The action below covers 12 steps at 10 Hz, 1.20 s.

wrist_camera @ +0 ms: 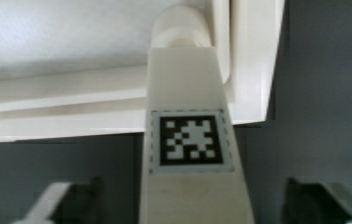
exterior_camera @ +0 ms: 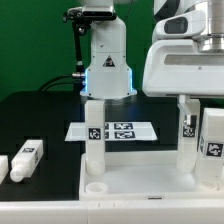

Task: Assemble desk

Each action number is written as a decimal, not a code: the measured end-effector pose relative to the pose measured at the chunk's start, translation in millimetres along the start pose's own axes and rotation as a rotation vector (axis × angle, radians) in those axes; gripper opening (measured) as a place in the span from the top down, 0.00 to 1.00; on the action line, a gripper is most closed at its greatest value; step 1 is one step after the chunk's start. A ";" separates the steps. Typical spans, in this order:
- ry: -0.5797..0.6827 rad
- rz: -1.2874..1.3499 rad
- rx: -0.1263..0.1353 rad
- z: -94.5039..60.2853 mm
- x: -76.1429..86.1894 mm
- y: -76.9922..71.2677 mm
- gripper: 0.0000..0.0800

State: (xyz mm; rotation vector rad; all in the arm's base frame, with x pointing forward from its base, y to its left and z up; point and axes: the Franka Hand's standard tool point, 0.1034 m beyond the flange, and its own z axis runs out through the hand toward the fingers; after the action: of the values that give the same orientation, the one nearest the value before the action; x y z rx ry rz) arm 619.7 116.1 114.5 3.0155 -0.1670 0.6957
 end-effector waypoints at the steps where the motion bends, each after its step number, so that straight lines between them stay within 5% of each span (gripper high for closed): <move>1: -0.004 -0.001 -0.001 0.2 -0.5 0.3 0.32; 3: -0.040 -0.003 -0.007 -7.9 8.9 3.4 0.20; 9: -0.351 0.069 -0.074 -7.8 30.8 10.7 0.19; 12: -0.346 0.082 -0.077 -6.8 33.0 11.5 0.19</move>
Offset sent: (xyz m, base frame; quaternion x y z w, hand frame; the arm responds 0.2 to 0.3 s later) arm 0.0171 -0.0033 0.0275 0.0334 -0.0575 0.0340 0.9972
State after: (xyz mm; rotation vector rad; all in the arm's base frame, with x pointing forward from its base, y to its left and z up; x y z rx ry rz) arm 644.9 101.9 135.3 3.0406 -0.3214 0.1600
